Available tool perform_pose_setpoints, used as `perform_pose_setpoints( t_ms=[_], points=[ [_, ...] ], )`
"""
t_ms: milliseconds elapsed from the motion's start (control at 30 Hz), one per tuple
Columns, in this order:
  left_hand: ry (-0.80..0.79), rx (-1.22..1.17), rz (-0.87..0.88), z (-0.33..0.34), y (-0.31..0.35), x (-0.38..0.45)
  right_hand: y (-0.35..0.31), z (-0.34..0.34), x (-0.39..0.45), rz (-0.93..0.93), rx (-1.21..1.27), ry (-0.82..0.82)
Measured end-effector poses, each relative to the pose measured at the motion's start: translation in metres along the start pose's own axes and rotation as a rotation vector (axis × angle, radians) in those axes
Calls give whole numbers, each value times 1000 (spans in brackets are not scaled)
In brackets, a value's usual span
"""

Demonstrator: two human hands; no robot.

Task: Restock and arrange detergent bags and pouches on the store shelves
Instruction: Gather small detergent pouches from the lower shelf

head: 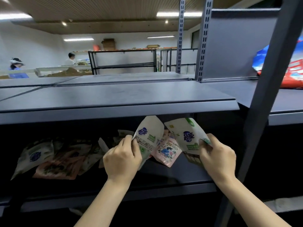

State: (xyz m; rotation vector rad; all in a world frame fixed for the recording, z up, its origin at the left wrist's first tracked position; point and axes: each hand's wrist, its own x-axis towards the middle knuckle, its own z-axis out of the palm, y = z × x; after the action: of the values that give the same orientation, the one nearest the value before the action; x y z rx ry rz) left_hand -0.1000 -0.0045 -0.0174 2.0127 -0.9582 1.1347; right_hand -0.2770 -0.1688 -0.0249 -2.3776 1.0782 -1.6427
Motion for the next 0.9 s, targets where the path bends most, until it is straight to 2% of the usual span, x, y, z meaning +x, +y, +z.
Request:
perform_pose_setpoints(
  t_ms=[233, 433, 500, 667, 900],
  points=[
    [-127, -166, -58, -27, 59, 9, 17, -62, 12, -10, 24, 199],
    [-279, -219, -2, -62, 115, 16, 49, -115, 41, -21, 260, 219],
    [-257, -209, 29, -76, 137, 24, 62, -134, 56, -42, 351, 248],
    [-88, -275, 53, -105, 203, 47, 108, -177, 100, -12, 486, 331],
    [85, -306, -27, -109, 305, 66, 186, -224, 185, -21, 507, 481]
  ],
)
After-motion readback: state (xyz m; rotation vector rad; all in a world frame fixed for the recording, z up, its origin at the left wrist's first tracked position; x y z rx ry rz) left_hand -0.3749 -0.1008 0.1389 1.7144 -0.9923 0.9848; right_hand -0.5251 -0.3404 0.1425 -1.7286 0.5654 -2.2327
